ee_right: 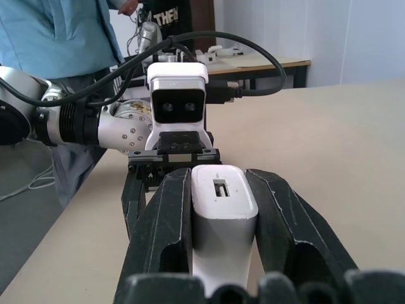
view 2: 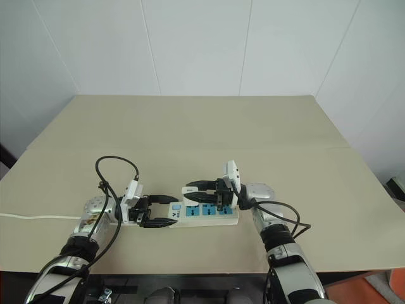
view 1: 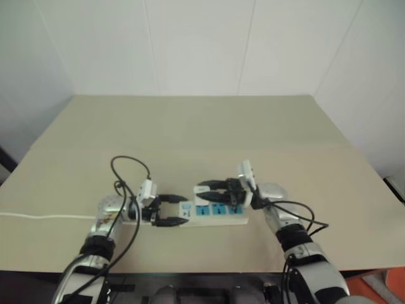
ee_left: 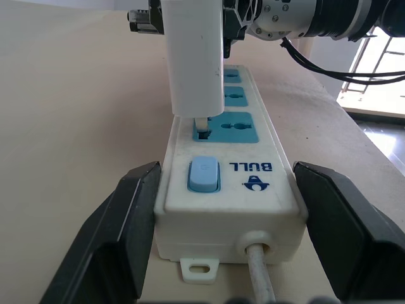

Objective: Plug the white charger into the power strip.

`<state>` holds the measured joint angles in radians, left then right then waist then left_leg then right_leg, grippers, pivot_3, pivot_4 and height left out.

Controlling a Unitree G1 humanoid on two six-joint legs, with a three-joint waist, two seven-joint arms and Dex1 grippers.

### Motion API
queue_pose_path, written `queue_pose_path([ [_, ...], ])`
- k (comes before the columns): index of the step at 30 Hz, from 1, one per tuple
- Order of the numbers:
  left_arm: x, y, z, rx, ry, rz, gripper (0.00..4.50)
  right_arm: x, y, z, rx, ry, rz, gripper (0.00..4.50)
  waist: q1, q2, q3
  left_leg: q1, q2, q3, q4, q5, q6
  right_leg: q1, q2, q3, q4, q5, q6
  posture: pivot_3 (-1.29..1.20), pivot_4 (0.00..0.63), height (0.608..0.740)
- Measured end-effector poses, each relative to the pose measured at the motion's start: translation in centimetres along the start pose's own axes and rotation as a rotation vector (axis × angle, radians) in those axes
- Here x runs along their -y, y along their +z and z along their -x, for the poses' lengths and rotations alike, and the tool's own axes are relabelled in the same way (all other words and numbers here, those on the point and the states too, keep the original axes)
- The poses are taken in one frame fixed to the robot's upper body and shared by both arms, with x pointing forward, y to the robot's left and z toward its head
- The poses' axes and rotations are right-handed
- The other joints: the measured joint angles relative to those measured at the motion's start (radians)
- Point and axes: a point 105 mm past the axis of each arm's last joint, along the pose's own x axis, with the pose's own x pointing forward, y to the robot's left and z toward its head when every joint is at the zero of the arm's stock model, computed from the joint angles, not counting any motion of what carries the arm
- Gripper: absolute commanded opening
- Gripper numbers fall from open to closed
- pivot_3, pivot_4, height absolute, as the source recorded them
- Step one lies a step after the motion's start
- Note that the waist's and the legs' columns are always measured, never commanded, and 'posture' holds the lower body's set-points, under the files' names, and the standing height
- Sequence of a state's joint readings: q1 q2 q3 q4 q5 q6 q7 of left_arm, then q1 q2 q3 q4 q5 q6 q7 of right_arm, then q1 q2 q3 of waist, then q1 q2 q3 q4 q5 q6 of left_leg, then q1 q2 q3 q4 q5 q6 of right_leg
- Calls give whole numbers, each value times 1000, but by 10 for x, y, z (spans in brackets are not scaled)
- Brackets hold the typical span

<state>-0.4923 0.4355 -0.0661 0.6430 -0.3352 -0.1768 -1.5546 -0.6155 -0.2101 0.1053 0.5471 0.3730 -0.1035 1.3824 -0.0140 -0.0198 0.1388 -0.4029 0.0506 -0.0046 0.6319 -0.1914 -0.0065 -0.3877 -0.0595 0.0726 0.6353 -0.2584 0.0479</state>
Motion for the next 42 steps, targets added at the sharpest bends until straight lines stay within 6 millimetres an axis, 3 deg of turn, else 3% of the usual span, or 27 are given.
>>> queue_pose_path([
  [42, 1, -3, 3, -21, 0, -25, 3137, -10, -7, -12, -11, -43, 14, 1125, -4, -1, -5, 5, 0, 0, -3, 0, 0, 2, 0, 0, 0, -2, 0, 0, 150, 740],
])
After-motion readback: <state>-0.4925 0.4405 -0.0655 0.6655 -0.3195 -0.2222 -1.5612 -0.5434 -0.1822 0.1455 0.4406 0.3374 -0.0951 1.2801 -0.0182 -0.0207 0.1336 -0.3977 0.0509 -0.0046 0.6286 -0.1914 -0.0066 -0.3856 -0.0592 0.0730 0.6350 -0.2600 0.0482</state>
